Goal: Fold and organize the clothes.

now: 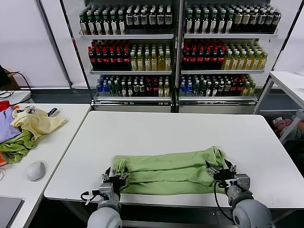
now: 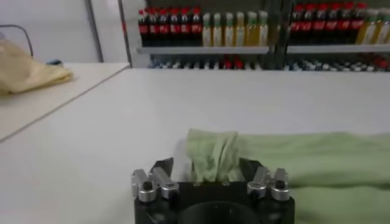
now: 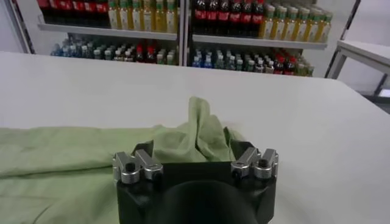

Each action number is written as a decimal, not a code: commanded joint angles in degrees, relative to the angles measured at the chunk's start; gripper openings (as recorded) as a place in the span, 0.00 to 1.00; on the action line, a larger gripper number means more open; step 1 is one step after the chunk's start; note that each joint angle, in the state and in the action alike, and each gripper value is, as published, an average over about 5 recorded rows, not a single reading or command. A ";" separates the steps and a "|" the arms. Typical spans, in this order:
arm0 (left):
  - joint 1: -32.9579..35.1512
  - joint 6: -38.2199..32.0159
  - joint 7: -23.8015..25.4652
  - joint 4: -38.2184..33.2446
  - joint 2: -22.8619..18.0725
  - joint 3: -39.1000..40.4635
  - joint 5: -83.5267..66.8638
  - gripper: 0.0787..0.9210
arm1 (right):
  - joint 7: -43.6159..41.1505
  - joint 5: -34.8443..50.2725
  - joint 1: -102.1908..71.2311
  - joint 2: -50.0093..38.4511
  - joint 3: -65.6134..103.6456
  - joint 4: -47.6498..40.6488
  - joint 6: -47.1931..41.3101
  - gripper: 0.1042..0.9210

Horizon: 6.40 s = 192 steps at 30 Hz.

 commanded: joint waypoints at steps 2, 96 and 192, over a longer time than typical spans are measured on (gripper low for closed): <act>-0.16 -0.12 -1.39 4.37 -2.54 0.13 1.50 0.59 | 0.05 -0.16 -0.13 -0.04 -0.07 0.53 -0.01 0.88; -4.59 -5.50 3.53 1.03 2.99 1.95 0.05 0.88 | -0.65 1.16 5.79 -0.36 -0.61 -4.01 1.72 0.88; -28.43 -5.54 8.93 19.18 -15.92 20.68 -18.35 0.18 | -1.46 3.17 4.83 -1.57 3.67 0.24 3.58 0.88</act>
